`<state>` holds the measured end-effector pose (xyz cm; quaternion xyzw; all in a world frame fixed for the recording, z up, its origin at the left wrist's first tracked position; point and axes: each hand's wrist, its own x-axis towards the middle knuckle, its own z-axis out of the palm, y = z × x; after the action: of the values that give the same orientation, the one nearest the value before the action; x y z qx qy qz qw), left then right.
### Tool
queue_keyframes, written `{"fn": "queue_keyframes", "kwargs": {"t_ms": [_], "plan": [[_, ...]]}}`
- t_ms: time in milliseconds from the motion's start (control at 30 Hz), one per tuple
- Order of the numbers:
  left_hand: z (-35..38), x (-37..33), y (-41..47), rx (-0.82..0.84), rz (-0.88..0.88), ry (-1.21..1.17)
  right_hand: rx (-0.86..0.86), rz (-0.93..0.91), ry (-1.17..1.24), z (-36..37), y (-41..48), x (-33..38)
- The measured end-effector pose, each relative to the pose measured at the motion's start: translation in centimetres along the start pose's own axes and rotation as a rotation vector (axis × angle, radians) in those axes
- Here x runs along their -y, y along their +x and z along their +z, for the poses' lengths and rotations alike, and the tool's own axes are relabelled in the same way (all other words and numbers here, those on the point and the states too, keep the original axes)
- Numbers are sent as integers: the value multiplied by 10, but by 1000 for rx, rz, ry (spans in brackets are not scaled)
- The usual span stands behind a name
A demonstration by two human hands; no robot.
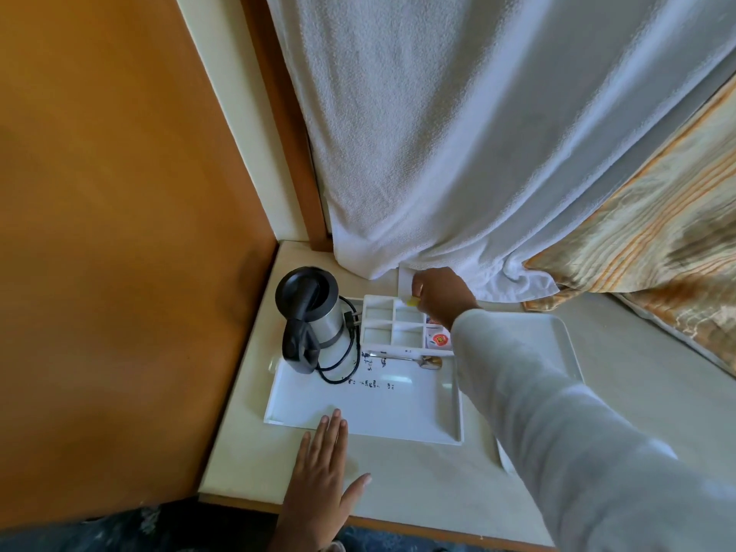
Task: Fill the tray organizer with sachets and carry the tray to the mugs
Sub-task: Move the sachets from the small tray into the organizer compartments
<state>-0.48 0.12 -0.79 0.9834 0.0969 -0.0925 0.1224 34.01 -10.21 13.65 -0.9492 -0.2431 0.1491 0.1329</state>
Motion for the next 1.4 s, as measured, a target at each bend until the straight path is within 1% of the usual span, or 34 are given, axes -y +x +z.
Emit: {"fn": "queue_keyframes", "kwargs": {"t_ms": [100, 233, 300, 367, 433, 467, 533, 567, 600, 667, 733, 767, 833, 933, 1167, 1267, 1400], "plan": [[-1, 0, 0, 9, -1, -4, 94, -11, -137, -3, 10, 14], [-3, 1, -1, 28, -1, -9, 117, -26, -204, 6, 15, 25], [-4, 1, -1, 31, 4, -9, 108, -16, -147, 8, 15, 22], [-4, 3, -1, 28, 10, -11, 69, 31, 12, 2, 15, 11], [-3, 4, -1, 24, 19, -16, -31, 79, 189, -11, 6, -12], [-3, 6, -2, 17, 19, -15, -88, 102, 239, -16, -3, -28], [-2, 6, -1, 13, 24, -23, -157, 175, 228, -24, -32, -69], [0, 6, -1, 8, 28, -24, -148, 223, 185, -24, -48, -93], [1, 6, -1, 3, 31, -28, -97, 282, 133, -23, -65, -118], [3, 6, -2, -1, 34, -33, 92, 436, 66, -15, -97, -160], [4, 4, -2, -7, 39, -27, 241, 548, 102, -5, -122, -187], [4, 5, -2, -10, 34, -25, 273, 547, 109, 2, -129, -193], [5, 4, -2, -8, 30, -22, 264, 504, 96, 14, -138, -199], [7, 4, -1, -3, 30, -10, 205, 468, 100, 26, -138, -204], [6, 2, 0, 29, 1, 5, 142, 494, 144, 23, -135, -193], [5, -1, 0, 28, -8, 9, 40, 500, 297, 7, -130, -177], [3, -2, 0, 23, -11, 6, -88, 390, 775, -12, -112, -117]]}}
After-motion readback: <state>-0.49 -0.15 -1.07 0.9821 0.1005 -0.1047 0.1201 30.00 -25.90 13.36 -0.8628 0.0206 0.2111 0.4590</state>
